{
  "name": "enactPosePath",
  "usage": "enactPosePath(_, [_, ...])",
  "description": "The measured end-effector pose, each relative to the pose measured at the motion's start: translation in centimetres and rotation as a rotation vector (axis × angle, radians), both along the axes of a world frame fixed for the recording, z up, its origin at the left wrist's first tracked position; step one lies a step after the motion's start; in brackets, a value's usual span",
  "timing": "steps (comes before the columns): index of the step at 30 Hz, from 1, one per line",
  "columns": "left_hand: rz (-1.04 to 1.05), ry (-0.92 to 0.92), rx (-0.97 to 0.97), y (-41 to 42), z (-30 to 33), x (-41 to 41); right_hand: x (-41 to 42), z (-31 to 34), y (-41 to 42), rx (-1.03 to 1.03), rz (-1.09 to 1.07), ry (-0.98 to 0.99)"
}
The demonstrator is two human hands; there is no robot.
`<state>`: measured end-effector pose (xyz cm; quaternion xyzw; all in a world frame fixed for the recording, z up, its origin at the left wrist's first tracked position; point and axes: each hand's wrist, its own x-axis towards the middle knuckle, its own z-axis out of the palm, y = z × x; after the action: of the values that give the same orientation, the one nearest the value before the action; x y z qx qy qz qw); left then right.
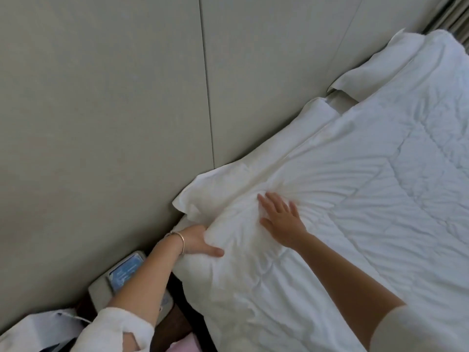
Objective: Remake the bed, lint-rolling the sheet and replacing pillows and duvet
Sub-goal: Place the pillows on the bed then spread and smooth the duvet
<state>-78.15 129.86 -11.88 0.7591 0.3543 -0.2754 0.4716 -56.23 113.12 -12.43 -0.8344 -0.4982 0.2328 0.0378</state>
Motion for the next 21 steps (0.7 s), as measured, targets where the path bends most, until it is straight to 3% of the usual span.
enactPosePath(5, [0.064, -0.302, 0.017, -0.2, 2.4, -1.0, -2.5, 0.7, -0.4, 0.058, -0.111, 0.055])
enactPosePath(7, [0.078, -0.253, 0.204, -0.8, 1.2, -1.3, -2.7, 0.4, -1.7, 0.081, -0.099, 0.053])
enactPosePath(10, [0.026, 0.003, 0.620, -2.8, -0.6, -1.2, -3.4, -0.2, -3.2, 0.068, -0.078, -0.032])
enactPosePath(12, [0.090, -0.005, 0.822, -4.6, -1.1, -0.1, -4.6, -0.8, -3.7, 0.069, -0.203, -0.039])
enactPosePath(14, [0.131, -0.316, 0.914, -7.1, -1.1, 2.1, -5.3, -1.4, -4.6, 0.113, -0.313, 0.078])
enactPosePath(16, [-0.162, -0.620, 0.930, -9.8, -1.8, 3.9, -4.4, -1.4, -5.8, 0.275, -0.368, 0.297])
enactPosePath(18, [-0.567, -0.470, 0.906, -10.4, -2.8, 4.9, -2.1, -0.5, -7.5, 0.403, -0.525, 0.484])
enactPosePath(19, [-0.651, -0.306, 0.860, -9.9, -3.0, 5.1, -0.9, -0.1, -8.6, 0.411, -0.572, 0.501])
enactPosePath(21, [-0.609, -0.102, 0.769, -8.2, -3.1, 5.3, 0.7, 0.3, -11.3, 0.358, -0.555, 0.452])
